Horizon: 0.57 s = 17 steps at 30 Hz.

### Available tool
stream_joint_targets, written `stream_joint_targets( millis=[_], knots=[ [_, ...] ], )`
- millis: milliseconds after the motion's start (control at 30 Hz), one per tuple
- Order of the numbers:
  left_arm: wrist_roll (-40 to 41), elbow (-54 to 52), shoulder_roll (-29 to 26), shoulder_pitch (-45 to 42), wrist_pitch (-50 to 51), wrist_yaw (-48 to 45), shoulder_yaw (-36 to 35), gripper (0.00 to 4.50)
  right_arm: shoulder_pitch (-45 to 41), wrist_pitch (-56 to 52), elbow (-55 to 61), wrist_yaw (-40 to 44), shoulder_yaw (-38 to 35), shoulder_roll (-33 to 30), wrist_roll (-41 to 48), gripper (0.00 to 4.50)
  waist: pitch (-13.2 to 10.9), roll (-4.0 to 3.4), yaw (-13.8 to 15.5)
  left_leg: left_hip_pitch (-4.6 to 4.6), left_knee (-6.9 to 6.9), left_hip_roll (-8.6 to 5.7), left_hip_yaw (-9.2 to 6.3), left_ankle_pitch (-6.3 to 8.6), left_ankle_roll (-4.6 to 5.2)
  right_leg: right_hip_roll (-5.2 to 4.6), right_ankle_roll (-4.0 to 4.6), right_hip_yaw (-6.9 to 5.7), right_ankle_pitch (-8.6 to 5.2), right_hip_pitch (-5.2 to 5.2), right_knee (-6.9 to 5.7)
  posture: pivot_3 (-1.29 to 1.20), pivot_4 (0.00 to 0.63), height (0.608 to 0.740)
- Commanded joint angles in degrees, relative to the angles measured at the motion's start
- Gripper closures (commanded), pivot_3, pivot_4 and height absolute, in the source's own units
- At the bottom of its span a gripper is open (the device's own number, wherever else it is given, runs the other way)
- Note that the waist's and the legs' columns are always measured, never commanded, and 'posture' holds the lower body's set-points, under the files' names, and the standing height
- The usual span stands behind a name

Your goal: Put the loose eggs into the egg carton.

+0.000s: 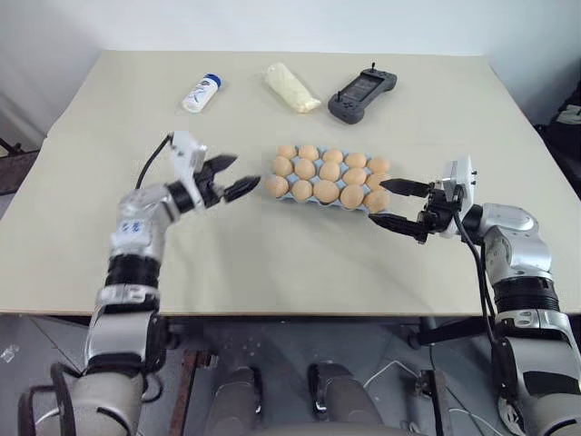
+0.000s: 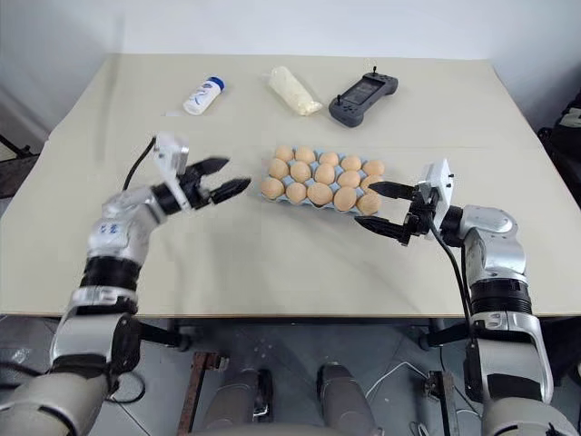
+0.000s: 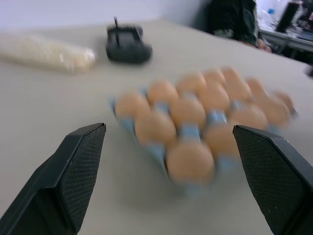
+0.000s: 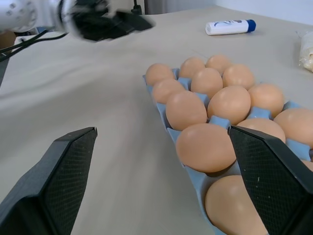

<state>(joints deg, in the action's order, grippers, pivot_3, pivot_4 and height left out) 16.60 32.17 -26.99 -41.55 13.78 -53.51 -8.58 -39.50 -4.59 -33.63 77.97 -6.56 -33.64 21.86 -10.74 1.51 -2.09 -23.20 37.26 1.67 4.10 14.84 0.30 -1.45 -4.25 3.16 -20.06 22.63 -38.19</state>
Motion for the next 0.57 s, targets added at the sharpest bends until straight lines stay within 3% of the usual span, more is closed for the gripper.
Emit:
stream_joint_targets(
  millis=[33, 200, 567],
  knots=[
    [3.55, -8.69, -3.93, 4.74, 2.38, -2.82, -2.60, 0.07, -2.28, 2.03, -1.87, 1.57, -0.07, -0.94, -0.49, 0.00, 0.00, 0.00, 0.00, 0.00, 0.00, 0.00, 0.00, -0.01, 0.02, -0.02, 0.00, 0.00, 0.00, -0.01, -0.01, 0.00, 0.150, 0.740],
    [4.34, -12.86, -7.74, 11.79, 3.24, -4.06, -3.78, 0.07, -3.90, 3.97, -5.61, 2.68, 0.35, -1.05, -1.94, 0.00, 0.00, 0.00, 0.26, 0.04, -0.02, -0.01, -0.08, 0.00, 0.03, -0.07, 0.01, -0.05, 0.00, -0.06, 0.01, 0.00, 0.150, 0.740],
    [7.41, -15.60, -5.72, 11.45, 0.15, 0.64, -6.57, 0.07, -4.34, 4.59, -6.59, 2.72, -0.17, -0.43, -1.82, 0.00, 0.00, 0.00, 0.22, -0.01, -0.16, -0.02, -0.15, 0.01, 0.03, -0.08, 0.01, -0.13, 0.00, -0.07, 0.21, 0.00, 0.150, 0.740]
  ],
)
